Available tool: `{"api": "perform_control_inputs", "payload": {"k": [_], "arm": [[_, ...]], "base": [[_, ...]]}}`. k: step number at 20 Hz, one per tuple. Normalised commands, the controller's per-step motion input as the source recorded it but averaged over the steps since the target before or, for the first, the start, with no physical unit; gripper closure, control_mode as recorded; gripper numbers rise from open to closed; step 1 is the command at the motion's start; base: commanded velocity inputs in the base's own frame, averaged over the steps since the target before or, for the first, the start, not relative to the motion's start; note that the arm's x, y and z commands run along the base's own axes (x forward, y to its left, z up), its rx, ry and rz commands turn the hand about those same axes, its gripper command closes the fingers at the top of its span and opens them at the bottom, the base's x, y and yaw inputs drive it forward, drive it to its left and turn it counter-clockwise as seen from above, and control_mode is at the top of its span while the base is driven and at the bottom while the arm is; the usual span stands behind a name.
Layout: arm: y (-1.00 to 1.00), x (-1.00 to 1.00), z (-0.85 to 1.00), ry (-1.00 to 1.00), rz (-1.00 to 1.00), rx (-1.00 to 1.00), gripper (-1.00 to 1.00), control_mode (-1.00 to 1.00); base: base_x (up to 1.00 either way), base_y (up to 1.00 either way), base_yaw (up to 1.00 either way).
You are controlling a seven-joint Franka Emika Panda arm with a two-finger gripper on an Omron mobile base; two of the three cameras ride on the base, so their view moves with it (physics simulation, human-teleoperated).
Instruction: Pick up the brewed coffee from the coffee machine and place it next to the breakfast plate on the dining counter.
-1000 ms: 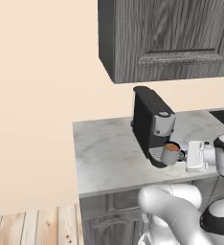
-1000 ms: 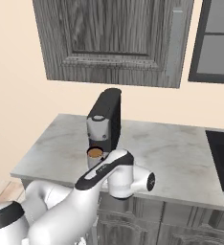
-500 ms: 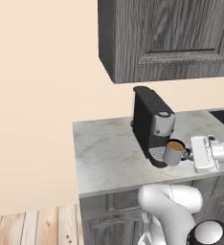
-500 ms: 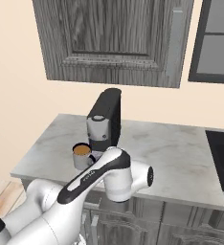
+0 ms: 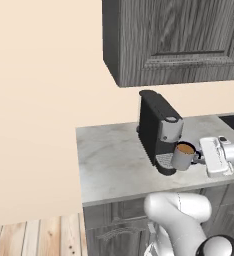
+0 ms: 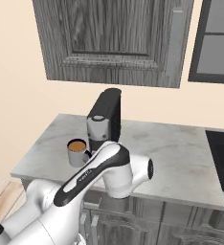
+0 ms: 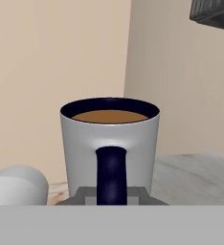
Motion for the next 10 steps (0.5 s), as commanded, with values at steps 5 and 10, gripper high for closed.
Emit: {"api": "perform_control_inputs", "payload": {"k": [5, 10], "arm": [[0.02, 0.07, 0.0, 0.0, 0.0, 0.0, 1.0, 1.0], [0.0, 0.0, 0.0, 0.0, 0.0, 0.0, 1.0, 1.0]], "base": [[0.0, 0.0, 0.0], [-0.36, 0.0, -0.1]]}}
